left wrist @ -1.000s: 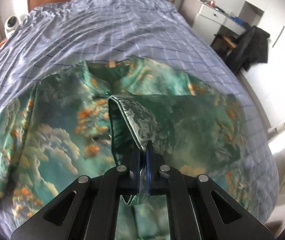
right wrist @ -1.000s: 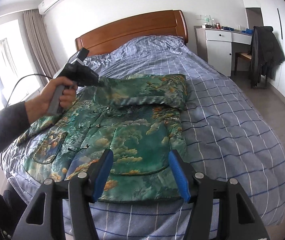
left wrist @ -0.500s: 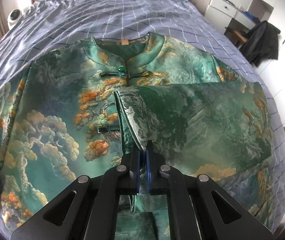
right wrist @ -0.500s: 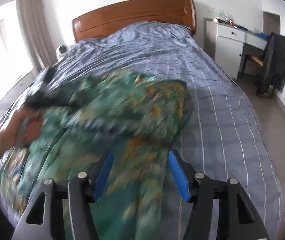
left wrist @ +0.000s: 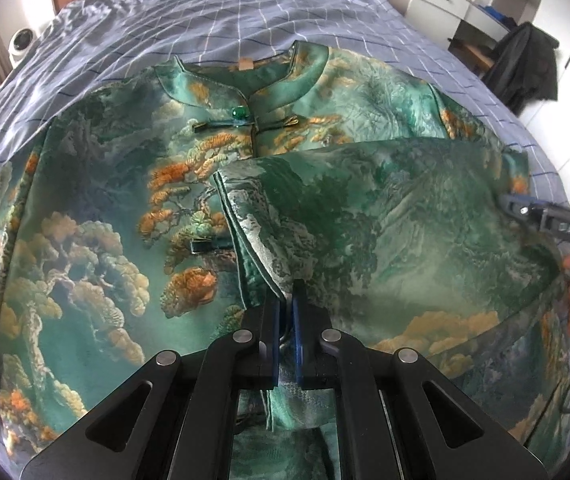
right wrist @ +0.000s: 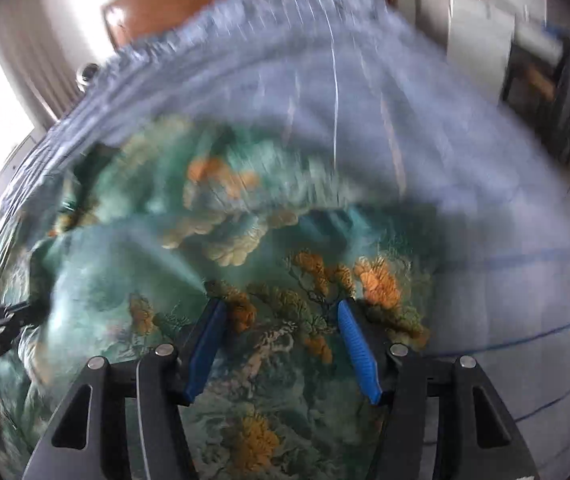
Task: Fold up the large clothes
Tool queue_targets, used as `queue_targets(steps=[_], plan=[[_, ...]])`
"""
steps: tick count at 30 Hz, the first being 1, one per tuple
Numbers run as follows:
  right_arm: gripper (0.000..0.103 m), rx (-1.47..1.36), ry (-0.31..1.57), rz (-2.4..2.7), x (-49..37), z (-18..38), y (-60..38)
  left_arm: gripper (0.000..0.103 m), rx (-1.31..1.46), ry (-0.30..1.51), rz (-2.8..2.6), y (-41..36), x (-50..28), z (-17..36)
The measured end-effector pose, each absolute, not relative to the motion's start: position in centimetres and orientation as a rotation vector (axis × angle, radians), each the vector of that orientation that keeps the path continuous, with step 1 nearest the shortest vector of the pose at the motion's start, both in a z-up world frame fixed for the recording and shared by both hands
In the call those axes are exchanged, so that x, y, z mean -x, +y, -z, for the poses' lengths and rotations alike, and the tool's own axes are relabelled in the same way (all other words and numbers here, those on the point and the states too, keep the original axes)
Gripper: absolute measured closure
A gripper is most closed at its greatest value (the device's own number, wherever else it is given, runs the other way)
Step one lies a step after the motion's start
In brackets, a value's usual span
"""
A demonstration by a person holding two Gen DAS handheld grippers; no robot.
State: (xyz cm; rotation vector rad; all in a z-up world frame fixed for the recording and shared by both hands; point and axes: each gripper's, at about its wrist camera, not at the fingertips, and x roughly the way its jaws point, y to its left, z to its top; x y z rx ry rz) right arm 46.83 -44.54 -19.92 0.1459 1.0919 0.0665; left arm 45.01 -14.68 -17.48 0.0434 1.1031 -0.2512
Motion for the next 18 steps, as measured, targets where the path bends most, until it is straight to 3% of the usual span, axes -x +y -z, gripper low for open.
queue_targets(steps=[6, 12, 18], plan=[[0.044, -0.109, 1.089, -0.048, -45.9, 18.9, -43.8, 0.099, -0.056, 1.084, 0.249, -14.7, -44.6, 17.5], [0.044, -0.1, 1.051, -0.149, -39.6, 15.9, -42.0, 0.099, -0.035, 1.086, 0.241, -14.5, -44.7, 17.7], [0.044, -0.097, 1.126, -0.121, -38.8, 19.6, -41.8, 0.099, -0.04, 1.083, 0.231, -14.7, -44.7, 18.2]])
